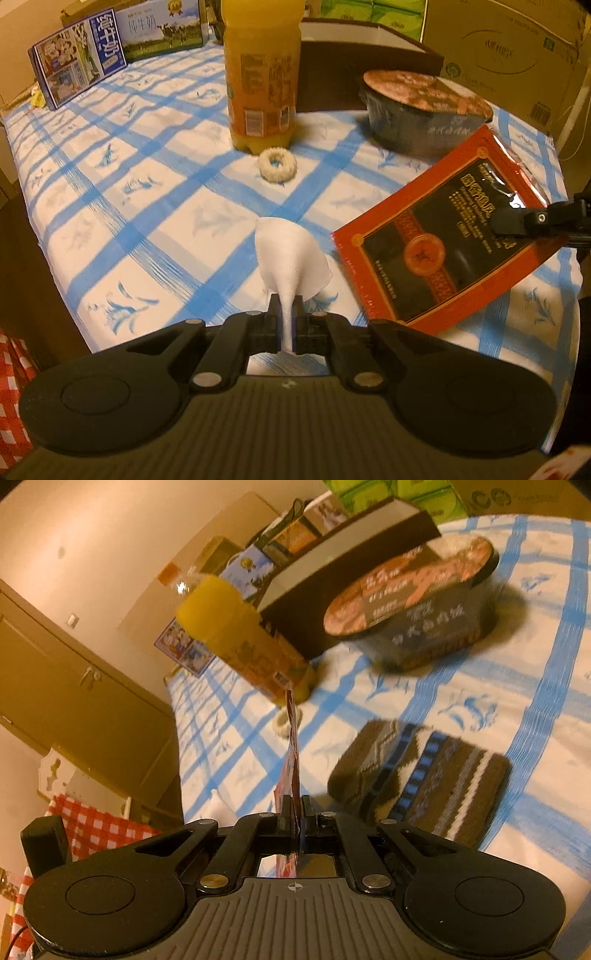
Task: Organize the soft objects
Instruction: 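Carry the white cloth and red packet over the open white box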
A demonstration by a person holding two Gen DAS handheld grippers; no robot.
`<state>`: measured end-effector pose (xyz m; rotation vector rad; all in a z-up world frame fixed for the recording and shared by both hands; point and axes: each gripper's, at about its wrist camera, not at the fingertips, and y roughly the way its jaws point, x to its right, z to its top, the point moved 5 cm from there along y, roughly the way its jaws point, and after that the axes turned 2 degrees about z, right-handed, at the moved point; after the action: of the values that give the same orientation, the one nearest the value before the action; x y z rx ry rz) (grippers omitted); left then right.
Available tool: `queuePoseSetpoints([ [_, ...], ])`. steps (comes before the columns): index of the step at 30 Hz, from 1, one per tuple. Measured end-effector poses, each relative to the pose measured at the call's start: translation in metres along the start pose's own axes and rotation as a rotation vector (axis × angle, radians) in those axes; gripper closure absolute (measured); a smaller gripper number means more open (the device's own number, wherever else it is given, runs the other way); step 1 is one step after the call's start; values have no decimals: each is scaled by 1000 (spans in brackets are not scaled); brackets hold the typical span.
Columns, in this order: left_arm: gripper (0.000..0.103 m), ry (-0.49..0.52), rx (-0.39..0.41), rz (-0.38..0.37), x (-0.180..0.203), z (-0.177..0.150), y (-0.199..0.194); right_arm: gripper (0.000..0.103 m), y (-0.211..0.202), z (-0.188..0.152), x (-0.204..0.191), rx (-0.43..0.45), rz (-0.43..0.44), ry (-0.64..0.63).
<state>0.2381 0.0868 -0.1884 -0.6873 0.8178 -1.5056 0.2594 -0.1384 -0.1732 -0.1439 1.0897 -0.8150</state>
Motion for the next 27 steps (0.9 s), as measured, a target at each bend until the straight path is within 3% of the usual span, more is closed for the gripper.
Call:
queuePoseSetpoints([
  [12, 99, -8, 57, 29, -17, 21, -13, 101, -28, 34, -4, 95, -1, 3],
  [27, 99, -25, 124, 120, -78, 60, -6, 101, -50, 94, -9, 219, 1, -31],
])
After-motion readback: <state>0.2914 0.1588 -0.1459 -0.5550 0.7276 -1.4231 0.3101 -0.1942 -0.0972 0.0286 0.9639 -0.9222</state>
